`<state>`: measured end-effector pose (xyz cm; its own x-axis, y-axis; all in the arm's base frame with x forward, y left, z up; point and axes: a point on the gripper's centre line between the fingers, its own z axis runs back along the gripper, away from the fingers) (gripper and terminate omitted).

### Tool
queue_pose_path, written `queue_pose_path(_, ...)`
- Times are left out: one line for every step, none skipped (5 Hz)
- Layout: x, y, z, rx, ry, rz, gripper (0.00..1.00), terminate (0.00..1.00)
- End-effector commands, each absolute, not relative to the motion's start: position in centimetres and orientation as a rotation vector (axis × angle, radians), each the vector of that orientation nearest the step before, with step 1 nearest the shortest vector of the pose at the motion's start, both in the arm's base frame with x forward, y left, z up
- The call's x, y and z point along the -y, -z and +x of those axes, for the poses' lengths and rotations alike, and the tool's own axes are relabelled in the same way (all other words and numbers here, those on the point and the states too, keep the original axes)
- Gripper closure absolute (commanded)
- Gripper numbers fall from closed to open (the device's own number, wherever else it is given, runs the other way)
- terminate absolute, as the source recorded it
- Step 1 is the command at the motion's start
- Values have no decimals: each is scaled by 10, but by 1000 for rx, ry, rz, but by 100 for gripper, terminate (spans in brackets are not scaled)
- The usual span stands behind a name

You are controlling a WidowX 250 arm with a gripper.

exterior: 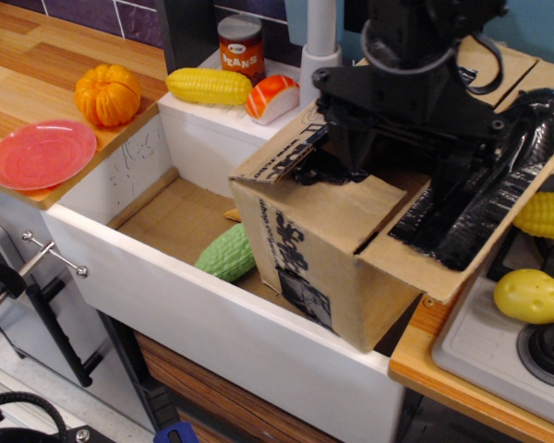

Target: Open small4fbox flaps

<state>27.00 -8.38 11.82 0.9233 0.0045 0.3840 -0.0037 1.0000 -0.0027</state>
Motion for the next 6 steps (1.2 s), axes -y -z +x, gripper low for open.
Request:
queue_pose_path(60, -124, 264, 422, 48, -41, 0, 0)
queue_pose_path(47, -126, 263, 411, 88, -41, 0, 0)
queue_pose_path(37, -131, 263, 399, 111, -56, 0, 0)
queue_pose_path(27, -136, 262, 384, 138, -68, 0, 0)
queue_pose_path(17, -143, 263, 362, 164, -91, 0, 0)
queue_pose_path(14, -150, 265, 338, 173, -85, 0, 0)
